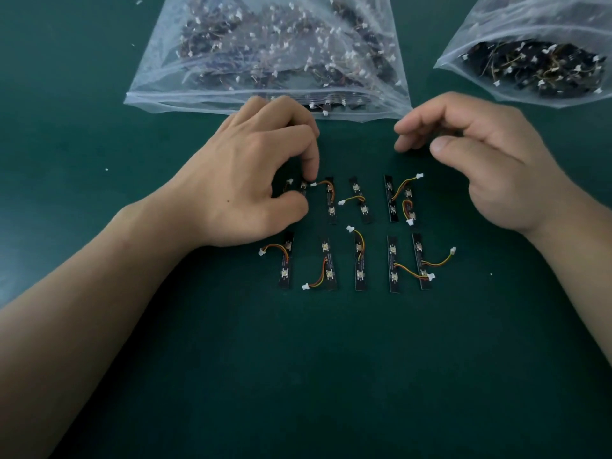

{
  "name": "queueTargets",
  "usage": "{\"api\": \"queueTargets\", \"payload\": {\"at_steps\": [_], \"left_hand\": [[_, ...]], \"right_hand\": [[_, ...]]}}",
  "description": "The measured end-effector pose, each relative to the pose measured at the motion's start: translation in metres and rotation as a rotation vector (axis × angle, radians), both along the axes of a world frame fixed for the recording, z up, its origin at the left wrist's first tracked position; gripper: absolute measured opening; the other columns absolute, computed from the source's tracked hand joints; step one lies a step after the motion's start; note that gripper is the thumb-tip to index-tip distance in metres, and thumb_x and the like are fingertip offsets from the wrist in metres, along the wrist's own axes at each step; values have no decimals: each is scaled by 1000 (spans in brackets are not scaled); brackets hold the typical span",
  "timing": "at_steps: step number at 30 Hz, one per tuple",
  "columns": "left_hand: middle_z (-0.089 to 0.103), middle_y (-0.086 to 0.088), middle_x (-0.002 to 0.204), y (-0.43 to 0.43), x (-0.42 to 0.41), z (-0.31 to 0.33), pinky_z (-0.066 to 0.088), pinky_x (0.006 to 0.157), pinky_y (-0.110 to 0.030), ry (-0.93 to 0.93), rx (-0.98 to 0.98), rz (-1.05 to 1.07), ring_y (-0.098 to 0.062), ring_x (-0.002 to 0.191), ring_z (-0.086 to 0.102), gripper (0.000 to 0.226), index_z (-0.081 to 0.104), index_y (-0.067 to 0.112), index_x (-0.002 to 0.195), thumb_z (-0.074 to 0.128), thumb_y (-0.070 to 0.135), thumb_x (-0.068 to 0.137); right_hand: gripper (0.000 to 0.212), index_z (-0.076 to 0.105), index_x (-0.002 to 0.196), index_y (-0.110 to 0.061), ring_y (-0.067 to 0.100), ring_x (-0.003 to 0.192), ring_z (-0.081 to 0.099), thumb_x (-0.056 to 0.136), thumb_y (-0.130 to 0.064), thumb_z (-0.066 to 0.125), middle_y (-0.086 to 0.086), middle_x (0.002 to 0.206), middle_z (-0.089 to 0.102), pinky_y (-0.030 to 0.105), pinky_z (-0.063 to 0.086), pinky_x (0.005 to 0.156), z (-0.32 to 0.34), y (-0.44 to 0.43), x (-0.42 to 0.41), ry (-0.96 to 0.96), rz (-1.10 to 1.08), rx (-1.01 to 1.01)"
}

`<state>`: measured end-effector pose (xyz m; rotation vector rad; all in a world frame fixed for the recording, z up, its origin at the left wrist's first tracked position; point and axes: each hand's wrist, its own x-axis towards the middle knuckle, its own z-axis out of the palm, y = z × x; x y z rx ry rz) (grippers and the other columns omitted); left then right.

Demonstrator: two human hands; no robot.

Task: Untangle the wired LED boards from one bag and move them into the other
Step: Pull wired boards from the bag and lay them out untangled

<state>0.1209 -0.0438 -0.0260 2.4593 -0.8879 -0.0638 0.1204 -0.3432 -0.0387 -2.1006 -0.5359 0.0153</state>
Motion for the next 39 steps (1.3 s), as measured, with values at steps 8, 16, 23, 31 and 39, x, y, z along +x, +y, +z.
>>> {"api": "queueTargets", "payload": {"at_steps": [8, 16, 23, 31, 39], "left_hand": [[51, 9, 127, 2, 1, 0, 34, 101, -33, 6, 12, 13, -24, 118, 40, 28, 60, 26, 93, 52, 41, 71], [56, 5, 123, 3, 2, 1, 36, 101, -35, 13, -63, 3, -27, 116, 45, 31, 58, 23, 97, 52, 33, 69], [54, -8, 69, 13, 8, 4, 39, 62, -35, -104, -285, 162, -21, 66, 47, 4, 57, 5, 77, 55, 6, 81], [55, 5, 76, 25, 17, 0, 46, 61, -45, -146, -53, 192, -25, 66, 48, 12, 52, 22, 87, 47, 25, 97], [55, 8, 66, 27, 20, -7, 45, 66, -42, -178, 31, 231, -11, 66, 52, 17, 57, 30, 103, 41, 27, 99]], "right_hand": [[35, 68, 123, -12, 16, 109, 68, 96, -6, 47, -1, 111, 74, 42, 51, 101, 1, 0, -1, -5, -2, -16], [35, 68, 123, -15, 18, 110, 68, 96, -8, 47, -3, 110, 74, 38, 52, 100, 0, -1, 0, -1, 5, -16], [26, 73, 110, -22, 6, 84, 62, 95, -16, 53, -12, 90, 69, 30, 49, 79, 2, 7, -1, -216, -246, -235], [16, 67, 105, -35, 2, 67, 58, 92, -33, 57, -13, 76, 66, 35, 49, 71, 0, -5, 7, -131, -385, -419], [15, 68, 105, -33, 2, 67, 58, 92, -34, 60, -12, 73, 63, 32, 44, 69, -1, -5, 8, -132, -372, -403]]}}
